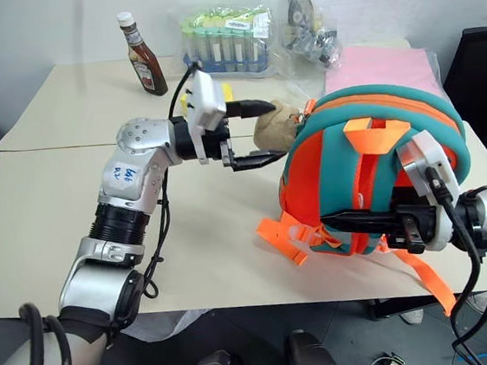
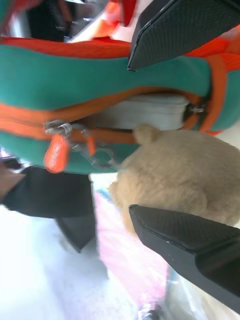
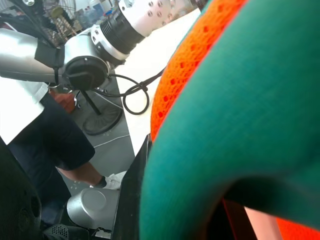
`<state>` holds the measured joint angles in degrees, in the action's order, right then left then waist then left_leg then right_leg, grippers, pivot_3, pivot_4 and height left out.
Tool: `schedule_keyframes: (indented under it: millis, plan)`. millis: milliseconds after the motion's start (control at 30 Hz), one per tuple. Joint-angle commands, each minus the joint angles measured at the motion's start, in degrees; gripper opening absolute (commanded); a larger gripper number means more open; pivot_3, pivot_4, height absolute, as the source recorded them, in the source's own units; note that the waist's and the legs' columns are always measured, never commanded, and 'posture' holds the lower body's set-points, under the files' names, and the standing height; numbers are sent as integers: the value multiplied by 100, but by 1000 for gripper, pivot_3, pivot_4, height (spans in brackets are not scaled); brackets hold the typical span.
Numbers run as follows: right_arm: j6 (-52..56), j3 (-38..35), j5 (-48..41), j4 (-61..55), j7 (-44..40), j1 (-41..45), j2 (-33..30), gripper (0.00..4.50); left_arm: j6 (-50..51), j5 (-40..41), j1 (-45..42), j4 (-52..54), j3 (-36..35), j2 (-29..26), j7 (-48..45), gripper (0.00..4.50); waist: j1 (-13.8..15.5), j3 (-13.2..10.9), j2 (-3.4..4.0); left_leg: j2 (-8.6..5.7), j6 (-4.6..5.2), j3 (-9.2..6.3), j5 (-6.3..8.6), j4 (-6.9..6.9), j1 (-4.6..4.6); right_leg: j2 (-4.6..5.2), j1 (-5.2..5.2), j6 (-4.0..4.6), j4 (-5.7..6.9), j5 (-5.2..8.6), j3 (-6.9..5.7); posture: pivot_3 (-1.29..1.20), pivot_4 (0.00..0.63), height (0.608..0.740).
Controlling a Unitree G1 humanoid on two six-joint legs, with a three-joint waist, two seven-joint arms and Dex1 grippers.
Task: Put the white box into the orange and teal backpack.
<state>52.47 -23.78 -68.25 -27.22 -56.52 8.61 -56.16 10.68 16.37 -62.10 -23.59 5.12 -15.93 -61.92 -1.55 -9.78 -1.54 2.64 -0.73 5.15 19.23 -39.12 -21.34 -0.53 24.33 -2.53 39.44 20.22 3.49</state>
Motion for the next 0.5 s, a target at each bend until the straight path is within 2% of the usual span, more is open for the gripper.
schedule_keyframes:
  millis: [33, 300, 400, 500]
  plan:
    - [-93, -313, -182, -226, 67, -58, 18, 0, -147, 66, -204, -120, -208, -52, 57, 4490, 0, 0, 0, 0, 0, 0, 0, 0, 0, 0, 0, 0, 0, 0, 0, 0, 150, 740]
    - [-109, -353, -253, -272, 174, -89, 22, 0, -419, -644, -255, -826, 475, 53, -151, 4490, 7, 0, 0, -3, -1, 1, -1, -1, 1, 1, -1, 0, -2, 0, 1, 0, 150, 740]
    - [-121, -395, -232, -281, 173, -149, 17, 0, -314, -618, -300, -934, 525, 59, -381, 3881, 6, 0, 0, -2, -1, 1, 0, -1, 0, 1, 0, 0, -2, 0, 1, 0, 150, 740]
    - [-168, -454, -136, -272, 145, -269, 13, 0, -162, -532, -294, -875, 512, 1, -665, 2992, 5, 0, 0, -1, -1, 0, 0, -1, 1, 0, 0, 0, -1, 0, 0, 0, 150, 740]
